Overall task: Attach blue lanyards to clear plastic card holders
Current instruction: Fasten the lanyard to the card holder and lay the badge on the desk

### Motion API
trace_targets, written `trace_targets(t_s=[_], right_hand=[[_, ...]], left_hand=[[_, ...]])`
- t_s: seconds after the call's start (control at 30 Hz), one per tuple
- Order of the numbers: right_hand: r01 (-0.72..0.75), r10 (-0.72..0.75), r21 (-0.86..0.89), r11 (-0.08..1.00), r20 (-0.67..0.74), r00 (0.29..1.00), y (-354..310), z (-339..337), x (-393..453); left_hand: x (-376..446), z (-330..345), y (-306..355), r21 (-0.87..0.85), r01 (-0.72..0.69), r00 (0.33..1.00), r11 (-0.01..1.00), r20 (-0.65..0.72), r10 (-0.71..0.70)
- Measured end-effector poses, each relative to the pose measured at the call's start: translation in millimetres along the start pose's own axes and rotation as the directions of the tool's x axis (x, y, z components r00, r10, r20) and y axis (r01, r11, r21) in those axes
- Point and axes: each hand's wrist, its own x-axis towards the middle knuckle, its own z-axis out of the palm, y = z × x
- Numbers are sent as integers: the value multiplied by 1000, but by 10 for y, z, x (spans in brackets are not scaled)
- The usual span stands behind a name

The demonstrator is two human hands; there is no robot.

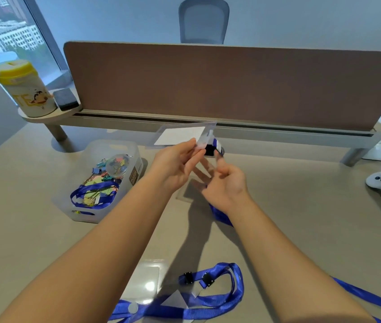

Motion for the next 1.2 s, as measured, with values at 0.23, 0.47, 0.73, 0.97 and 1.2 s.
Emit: trace_targets(t_s=[0.23,0.47,0.73,0.97,1.2], right_hand=[[292,-259,84,953,-280,924,-572,-115,108],[596,-685,-339,728,-411,602,-1269,-238,48],[484,-682,-503,716,-356,639,-1049,-314,298],[-37,-134,-296,954,-535,834,-466,-692,621],[-164,23,-208,964,-550,835,-193,-945,770]], left_hand=[[387,-113,-180,41,-8,997,999,-76,11],[668,296,-467,115,-74,997,991,7,74],[951,1,-607,56,-84,984,995,-152,92],[1217,-748,-722,179,42,930,983,-366,27],[1347,-1038,-773,235,84,869,968,-492,44]])
